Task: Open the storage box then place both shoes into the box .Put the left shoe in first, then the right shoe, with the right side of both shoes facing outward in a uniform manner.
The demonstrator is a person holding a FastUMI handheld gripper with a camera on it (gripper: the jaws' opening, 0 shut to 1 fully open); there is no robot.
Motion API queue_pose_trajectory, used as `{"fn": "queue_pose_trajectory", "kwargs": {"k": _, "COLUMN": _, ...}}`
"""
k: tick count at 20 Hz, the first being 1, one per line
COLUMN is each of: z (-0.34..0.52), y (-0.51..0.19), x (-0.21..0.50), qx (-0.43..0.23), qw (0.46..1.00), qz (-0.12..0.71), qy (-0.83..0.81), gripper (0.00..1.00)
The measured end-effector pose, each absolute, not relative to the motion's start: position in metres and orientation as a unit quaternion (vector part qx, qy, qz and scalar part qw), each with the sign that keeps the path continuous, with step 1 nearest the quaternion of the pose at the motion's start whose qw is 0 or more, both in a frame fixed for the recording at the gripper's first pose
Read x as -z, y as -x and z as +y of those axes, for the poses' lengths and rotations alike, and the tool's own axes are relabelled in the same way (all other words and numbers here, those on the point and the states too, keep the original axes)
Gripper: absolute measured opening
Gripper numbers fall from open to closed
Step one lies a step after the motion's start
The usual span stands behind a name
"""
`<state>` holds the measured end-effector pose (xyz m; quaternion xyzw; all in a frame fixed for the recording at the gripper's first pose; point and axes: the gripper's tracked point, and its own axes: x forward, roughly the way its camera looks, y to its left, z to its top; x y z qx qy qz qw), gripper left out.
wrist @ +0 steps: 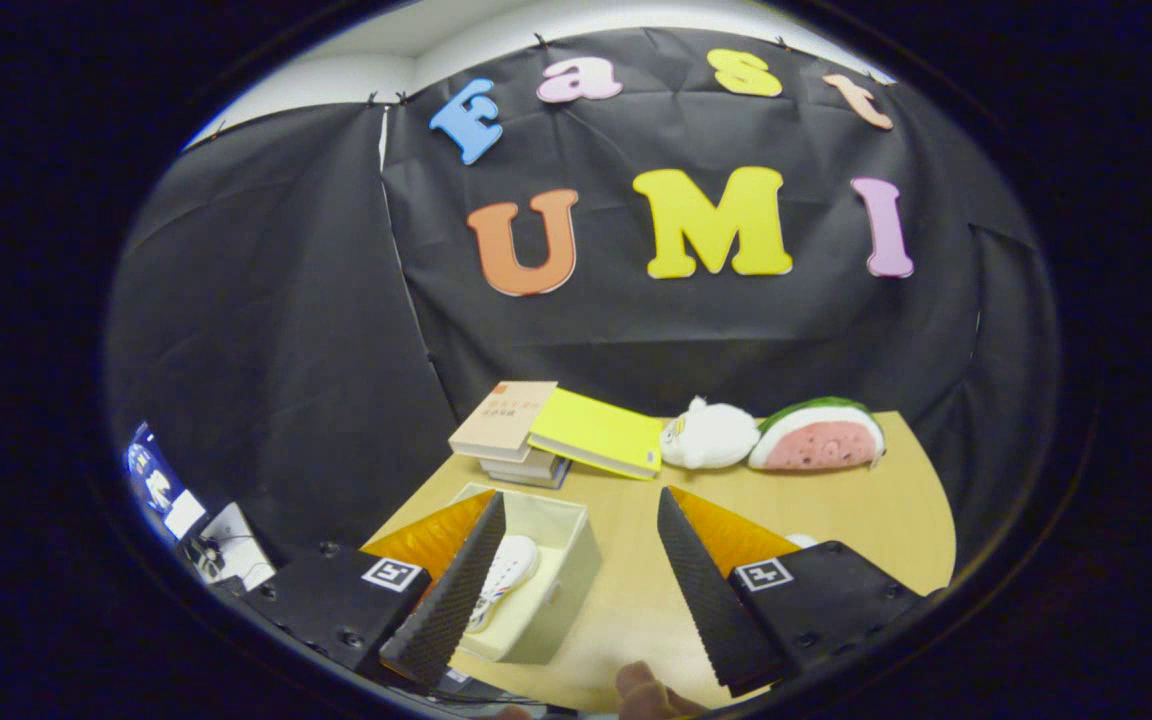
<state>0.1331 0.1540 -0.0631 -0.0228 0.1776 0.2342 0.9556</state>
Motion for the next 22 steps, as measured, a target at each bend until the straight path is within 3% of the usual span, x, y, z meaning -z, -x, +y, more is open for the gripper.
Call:
{"fn": "queue_pose_trajectory", "kwargs": {"k": 5, "z": 0.065, "y": -0.148, "x": 0.065, "qx": -0.174, "qw": 0.973, "qz": 0.141, "qy": 0.059, "gripper": 0.99}}
{"fn": "queue_pose_trajectory", "kwargs": {"k": 9, "z": 0.003, "y": -0.167, "x": 0.088, "qx": -0.130, "qw": 0.977, "qz": 0.158, "qy": 0.058, "gripper": 0.99}}
{"fn": "queue_pose_trajectory", "kwargs": {"k": 22, "z": -0.136, "y": -0.239, "x": 0.276, "qx": -0.085, "qw": 0.911, "qz": 0.397, "qy": 0.067, "gripper": 0.99}}
